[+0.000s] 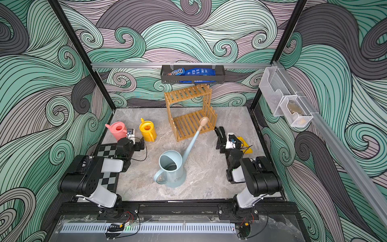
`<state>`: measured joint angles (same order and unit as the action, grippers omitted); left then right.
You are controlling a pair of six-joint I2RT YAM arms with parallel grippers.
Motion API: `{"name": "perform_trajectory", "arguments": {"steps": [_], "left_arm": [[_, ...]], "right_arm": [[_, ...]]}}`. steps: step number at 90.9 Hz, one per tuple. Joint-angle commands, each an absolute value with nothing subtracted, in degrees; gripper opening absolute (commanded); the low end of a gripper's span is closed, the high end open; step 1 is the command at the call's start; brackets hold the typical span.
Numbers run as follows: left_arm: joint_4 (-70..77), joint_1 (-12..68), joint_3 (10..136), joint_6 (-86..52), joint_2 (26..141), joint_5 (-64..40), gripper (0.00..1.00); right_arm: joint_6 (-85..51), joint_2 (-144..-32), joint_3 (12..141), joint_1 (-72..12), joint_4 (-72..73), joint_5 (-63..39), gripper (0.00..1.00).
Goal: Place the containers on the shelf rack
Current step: Adjust the shelf at the center of the board.
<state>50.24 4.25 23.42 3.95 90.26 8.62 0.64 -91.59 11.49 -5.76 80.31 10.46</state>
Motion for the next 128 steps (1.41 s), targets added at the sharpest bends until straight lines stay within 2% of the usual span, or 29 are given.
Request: {"name": "perform_trajectory", "arguments": {"steps": [1, 33, 56, 75, 91, 107, 117, 128], "left_arm": [[51.8, 4.4, 23.2, 4.5, 90.5, 9.3, 0.99], [50.4, 4.4, 22.6, 5.6, 87.3, 6.9, 0.99], [27.0, 4.4, 31.1, 9.3, 75.3, 1.7, 0.99], [-1.4, 4.4, 44.5, 9.6, 69.5, -1.7, 0.99], [-24.5, 4.4, 56.2, 7.8, 66.6, -5.5, 0.99], [-37.7, 4.4, 62.1, 4.4, 62.1, -5.9, 0.99], [-40.2, 4.3, 61.1, 2.6, 60.3, -5.5, 0.99], [-34.5, 3.8, 55.5, 2.7, 57.7, -6.5, 0.99]], "right_arm": [[-0.2, -90.6, 11.7, -5.5, 81.0, 10.5, 0.99], [-0.4, -88.7, 11.3, -5.6, 80.6, 11.3, 0.99], [-2.1, -78.1, 16.4, -5.7, 63.9, 15.5, 0.99], [-15.8, -71.3, 24.1, -3.1, 47.5, 14.2, 0.99], [-24.6, -73.2, 35.5, 1.2, 30.2, 2.4, 0.99], [-23.9, -78.2, 42.4, 2.1, 26.7, -7.1, 0.99], [-22.1, -81.0, 44.7, 2.1, 28.4, -11.5, 0.99], [-20.3, -85.5, 49.6, 1.8, 27.1, -14.6, 0.97]]}}
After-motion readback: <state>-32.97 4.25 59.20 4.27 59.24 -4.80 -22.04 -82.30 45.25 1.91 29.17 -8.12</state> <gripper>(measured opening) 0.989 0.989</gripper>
